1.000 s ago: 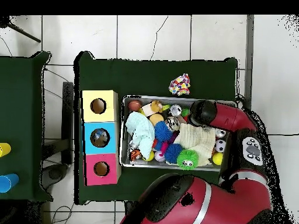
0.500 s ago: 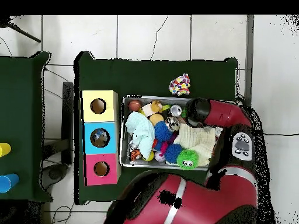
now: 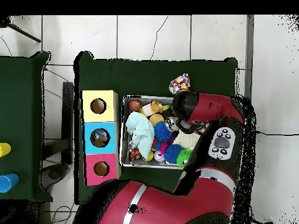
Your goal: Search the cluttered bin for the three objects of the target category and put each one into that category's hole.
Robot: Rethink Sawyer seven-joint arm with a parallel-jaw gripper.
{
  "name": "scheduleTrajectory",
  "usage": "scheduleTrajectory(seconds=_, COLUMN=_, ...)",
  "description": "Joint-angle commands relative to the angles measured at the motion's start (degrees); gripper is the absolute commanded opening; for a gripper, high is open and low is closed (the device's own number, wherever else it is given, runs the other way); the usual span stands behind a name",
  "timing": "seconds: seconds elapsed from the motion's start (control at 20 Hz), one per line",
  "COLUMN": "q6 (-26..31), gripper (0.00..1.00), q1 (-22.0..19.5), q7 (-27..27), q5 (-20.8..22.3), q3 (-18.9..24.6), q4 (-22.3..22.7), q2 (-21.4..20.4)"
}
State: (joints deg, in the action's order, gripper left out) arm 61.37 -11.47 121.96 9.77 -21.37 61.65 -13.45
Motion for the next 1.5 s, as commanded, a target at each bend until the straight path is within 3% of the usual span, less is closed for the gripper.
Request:
scheduleTrajectory(seconds=0.05, q6=1.5, gripper=1.0, q1=-0.9, q7=11.4, q5=-1.0, q3=0.1, q4=3.6, q2=2.1)
scheduleTrajectory(seconds=0.2, q6=-2.9, gripper=1.0, q1=-2.4, q7=9.8, q5=-1.5, q3=2.3, q4=4.5, q2=3.1)
scheduleTrajectory(seconds=0.45, q6=-4.2, gripper=1.0, q1=-3.5, q7=6.9, q5=-1.9, q3=4.0, q4=4.7, q2=2.4)
scheduleTrajectory(seconds=0.7, q6=-15.2, gripper=1.0, q1=-4.8, q7=6.7, q5=-2.4, q3=6.7, q4=7.1, q2=1.2)
scheduleTrajectory(seconds=0.95, q6=-15.6, gripper=1.0, q1=-4.5, q7=6.5, q5=-2.1, q3=5.9, q4=6.5, q2=2.3)
scheduleTrajectory(seconds=1.3, q6=-22.5, gripper=1.0, q1=-6.1, q7=6.4, q5=-3.0, q3=8.0, q4=7.0, q2=5.5)
scheduleTrajectory(seconds=1.5, q6=-20.8, gripper=1.0, q1=-6.5, q7=3.8, q5=-3.5, q3=9.4, q4=7.7, q2=4.4)
